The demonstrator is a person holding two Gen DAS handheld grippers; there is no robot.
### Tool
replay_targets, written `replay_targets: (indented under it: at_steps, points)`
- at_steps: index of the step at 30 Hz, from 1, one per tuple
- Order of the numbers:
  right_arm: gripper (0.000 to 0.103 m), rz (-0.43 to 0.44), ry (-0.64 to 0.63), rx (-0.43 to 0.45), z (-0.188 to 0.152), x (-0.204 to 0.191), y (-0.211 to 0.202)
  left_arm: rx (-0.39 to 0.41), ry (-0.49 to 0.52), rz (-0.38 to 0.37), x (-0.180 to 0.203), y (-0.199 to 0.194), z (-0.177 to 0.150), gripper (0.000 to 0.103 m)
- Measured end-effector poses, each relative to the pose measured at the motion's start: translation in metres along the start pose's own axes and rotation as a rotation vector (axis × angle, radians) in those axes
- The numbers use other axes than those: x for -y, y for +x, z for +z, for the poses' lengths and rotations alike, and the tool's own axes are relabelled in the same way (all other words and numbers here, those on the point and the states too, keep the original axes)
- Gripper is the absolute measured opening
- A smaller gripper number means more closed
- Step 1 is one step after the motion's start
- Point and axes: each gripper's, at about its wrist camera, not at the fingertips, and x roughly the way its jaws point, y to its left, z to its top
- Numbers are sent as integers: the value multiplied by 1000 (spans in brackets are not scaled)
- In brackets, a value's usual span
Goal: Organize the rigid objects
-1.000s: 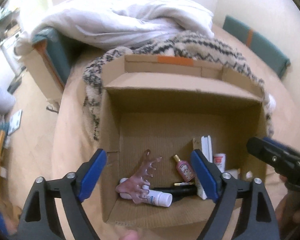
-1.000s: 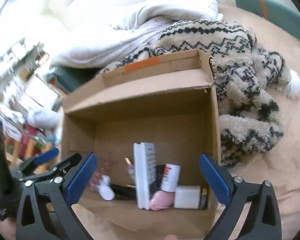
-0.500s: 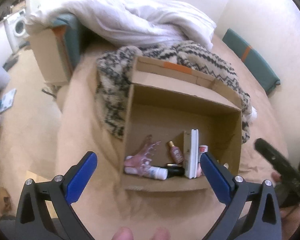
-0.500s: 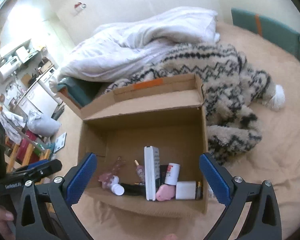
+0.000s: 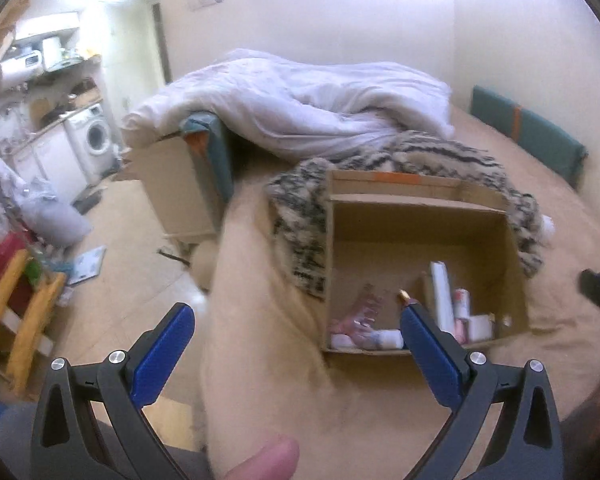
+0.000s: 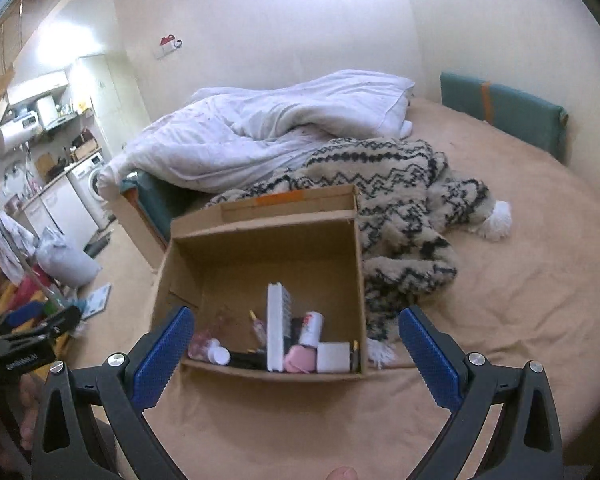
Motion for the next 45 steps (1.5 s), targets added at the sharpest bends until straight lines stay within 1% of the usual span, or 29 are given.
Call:
replay_targets:
  at_steps: [2, 3, 4, 5, 6, 12, 27, 34, 45]
  points:
    - [103, -7, 3, -11, -9, -1, 5, -16, -8, -30, 1, 4, -7, 103]
    - [103, -17, -3, -27, -10, -3, 9, -20, -10, -23, 2, 7, -8, 103]
    - [103, -20, -9, -30, -12, -5, 11, -32, -15, 9, 2, 12, -10, 103]
    - [103, -18, -16, -26, -12, -6, 12, -39, -21, 24, 1, 14, -10, 103]
    - [103, -19, -25, -25, -12, -8, 14, -45, -29, 27, 0, 17, -10, 103]
    - [103, -14, -20, -51, -14, -8, 21, -43, -21, 24, 2, 19, -13, 103]
    - [103, -16, -28, -53, -14, -10, 21, -50, -40, 1, 1, 18, -12, 103]
    - [103, -17, -26, -52, -14, -11, 20, -45, -17, 0, 6, 16, -14, 103]
    - [103, -17, -29, -53, -14, -11, 20, -49, -14, -2, 8, 16, -14, 103]
